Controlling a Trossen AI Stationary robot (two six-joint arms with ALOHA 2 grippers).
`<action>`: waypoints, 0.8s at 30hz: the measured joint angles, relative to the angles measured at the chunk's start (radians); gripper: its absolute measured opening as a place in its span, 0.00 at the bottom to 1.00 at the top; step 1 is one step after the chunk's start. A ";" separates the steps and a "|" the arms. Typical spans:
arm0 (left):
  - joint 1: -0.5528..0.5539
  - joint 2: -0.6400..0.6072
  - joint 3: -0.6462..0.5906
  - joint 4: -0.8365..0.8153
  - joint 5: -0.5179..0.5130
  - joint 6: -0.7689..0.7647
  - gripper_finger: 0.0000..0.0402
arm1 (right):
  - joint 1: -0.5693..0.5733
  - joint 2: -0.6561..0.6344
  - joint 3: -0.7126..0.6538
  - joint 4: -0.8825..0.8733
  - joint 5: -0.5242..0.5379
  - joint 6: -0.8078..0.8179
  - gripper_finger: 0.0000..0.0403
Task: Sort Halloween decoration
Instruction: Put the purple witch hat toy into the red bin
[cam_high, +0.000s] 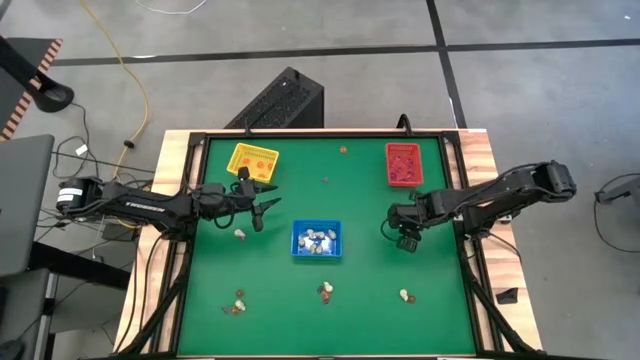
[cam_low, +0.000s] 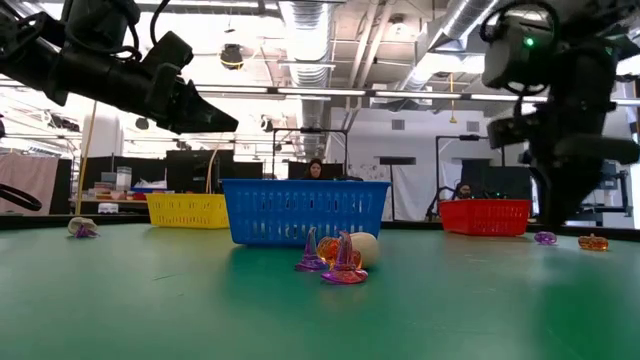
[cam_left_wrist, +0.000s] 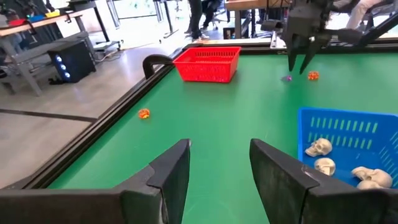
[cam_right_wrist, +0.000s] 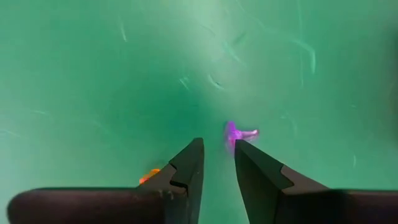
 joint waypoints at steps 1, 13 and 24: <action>0.000 0.000 0.000 0.000 0.000 0.000 0.39 | 0.003 0.000 -0.015 0.013 0.003 -0.007 0.30; 0.000 0.000 0.001 0.013 0.002 -0.009 0.39 | -0.001 0.000 -0.041 0.051 0.044 -0.023 0.24; 0.000 0.000 0.001 0.013 0.003 -0.020 0.39 | -0.008 -0.003 -0.119 0.166 0.064 -0.044 0.22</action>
